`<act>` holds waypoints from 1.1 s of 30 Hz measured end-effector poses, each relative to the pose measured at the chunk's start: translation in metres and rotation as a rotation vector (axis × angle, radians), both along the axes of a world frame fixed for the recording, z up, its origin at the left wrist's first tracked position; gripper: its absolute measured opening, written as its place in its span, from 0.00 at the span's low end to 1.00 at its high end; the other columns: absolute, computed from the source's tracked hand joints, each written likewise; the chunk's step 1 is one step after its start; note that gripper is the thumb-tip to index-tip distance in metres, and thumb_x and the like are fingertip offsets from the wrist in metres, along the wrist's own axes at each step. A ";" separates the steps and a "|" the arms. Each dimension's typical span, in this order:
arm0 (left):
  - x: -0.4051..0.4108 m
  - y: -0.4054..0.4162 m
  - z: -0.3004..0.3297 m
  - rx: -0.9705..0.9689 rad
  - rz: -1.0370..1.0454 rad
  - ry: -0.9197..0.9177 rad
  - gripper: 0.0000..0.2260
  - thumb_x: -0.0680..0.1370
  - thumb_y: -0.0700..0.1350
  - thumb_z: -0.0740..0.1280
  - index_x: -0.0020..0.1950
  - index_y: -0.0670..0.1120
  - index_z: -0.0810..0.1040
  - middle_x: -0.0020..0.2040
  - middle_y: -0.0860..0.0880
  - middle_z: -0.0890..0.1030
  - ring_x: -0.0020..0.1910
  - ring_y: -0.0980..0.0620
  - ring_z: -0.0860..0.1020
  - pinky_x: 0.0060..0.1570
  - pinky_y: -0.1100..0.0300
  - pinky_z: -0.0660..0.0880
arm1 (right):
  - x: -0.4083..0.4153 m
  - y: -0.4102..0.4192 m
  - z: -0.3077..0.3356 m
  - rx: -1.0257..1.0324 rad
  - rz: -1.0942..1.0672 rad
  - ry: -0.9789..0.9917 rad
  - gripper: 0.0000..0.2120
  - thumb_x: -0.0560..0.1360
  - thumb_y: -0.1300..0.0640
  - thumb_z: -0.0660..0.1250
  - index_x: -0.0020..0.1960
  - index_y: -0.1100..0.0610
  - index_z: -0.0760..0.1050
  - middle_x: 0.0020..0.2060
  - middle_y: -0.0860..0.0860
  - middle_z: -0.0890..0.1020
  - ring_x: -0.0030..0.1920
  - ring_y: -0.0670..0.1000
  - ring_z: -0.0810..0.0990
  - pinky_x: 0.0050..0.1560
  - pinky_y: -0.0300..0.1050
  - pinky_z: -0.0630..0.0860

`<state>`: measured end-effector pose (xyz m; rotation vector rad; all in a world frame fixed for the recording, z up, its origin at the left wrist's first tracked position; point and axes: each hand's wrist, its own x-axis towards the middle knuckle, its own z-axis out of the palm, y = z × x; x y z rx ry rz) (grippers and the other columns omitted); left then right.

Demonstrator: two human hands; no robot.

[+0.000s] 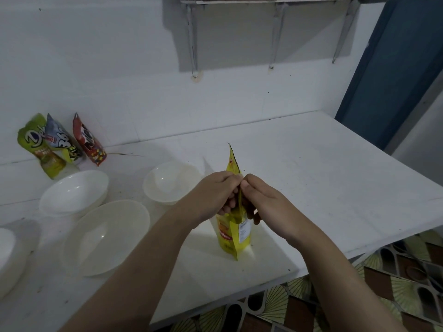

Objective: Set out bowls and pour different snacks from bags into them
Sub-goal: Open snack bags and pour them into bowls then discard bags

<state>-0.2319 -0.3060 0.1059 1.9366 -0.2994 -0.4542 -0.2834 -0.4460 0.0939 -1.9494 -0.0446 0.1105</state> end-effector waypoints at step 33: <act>0.001 0.015 -0.012 -0.134 -0.057 -0.171 0.15 0.79 0.37 0.59 0.33 0.46 0.64 0.27 0.56 0.66 0.29 0.56 0.64 0.35 0.59 0.64 | 0.017 0.004 0.036 -0.645 -0.074 -0.031 0.16 0.76 0.50 0.62 0.34 0.57 0.65 0.30 0.51 0.70 0.32 0.51 0.68 0.32 0.44 0.63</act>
